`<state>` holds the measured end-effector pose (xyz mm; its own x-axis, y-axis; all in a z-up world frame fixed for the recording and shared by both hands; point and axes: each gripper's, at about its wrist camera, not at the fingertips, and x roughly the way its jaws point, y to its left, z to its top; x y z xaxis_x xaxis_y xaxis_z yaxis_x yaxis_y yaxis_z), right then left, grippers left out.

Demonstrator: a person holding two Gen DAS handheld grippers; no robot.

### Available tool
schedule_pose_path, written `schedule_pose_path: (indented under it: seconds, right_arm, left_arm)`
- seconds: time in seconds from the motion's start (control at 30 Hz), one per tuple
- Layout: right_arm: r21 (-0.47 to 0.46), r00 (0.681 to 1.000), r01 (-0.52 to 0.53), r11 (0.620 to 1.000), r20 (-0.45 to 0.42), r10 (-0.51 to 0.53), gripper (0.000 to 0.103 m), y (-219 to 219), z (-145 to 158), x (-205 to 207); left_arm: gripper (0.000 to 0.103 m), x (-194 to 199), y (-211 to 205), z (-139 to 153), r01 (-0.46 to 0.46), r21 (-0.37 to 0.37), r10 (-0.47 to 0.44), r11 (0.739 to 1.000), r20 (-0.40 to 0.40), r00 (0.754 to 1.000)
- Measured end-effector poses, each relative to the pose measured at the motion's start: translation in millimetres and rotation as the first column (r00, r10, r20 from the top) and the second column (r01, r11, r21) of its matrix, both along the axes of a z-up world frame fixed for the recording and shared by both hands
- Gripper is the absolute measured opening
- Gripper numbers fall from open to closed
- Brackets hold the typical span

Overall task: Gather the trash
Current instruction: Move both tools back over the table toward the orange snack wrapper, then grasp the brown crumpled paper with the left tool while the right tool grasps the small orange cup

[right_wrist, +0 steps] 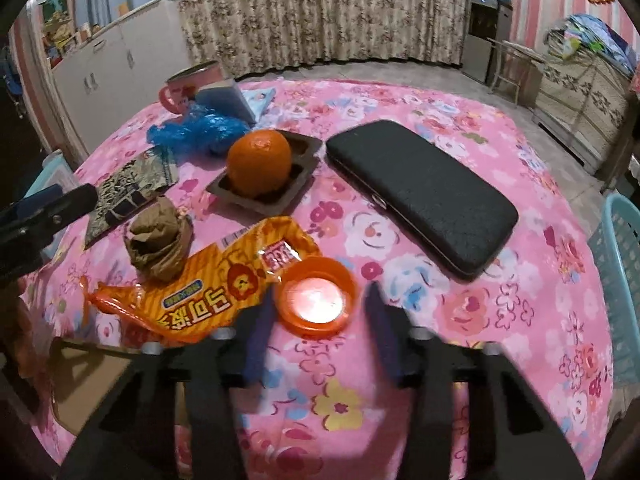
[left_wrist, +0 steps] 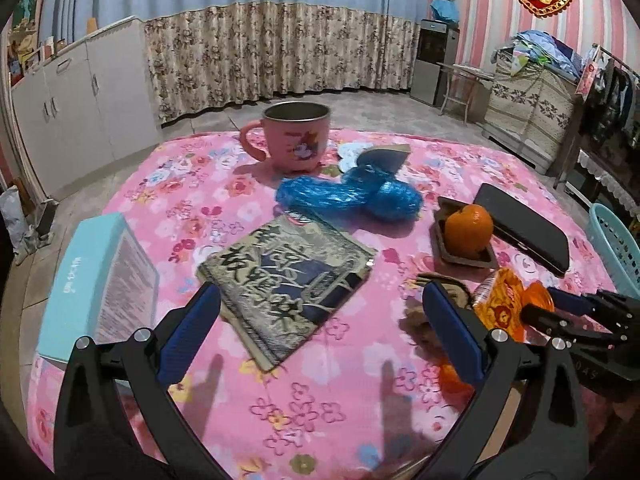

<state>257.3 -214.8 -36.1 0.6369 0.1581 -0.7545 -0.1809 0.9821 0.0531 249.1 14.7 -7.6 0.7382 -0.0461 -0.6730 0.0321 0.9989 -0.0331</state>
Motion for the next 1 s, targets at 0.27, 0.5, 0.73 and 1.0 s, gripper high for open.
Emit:
schedule_pose_path:
  seconds: [0.27,0.5,0.73,1.0]
  right_arm:
    - [-0.007,0.995,0.065,0.998,0.082,-0.064,0.040,-30.2,25.1,2.7]
    - [0.012,0.989,0.124,0.992,0.075,-0.125,0.040,-62.7,28.0,6.7]
    - [-0.001,0.988,0.135,0.991,0.079,-0.135,0.040,-73.1,26.5,6.1]
    - [0.006,0.986,0.139,0.990,0.095,-0.139,0.040,-85.4,31.9,1.6]
  left_arm:
    - [0.098,9.1,-33.1,-9.1,0.073,-0.014,-0.074,0.997,-0.035,0.997]
    - [0.090,10.0,-62.2,-14.4,0.163,-0.045,-0.166,0.986,-0.073,0.983]
    - [0.056,14.3,-73.5,-24.6,0.198,-0.049,-0.203,0.979,-0.126,0.971]
    - [0.044,17.4,-80.4,-12.6,0.235,-0.016,-0.235,0.972,-0.100,0.967]
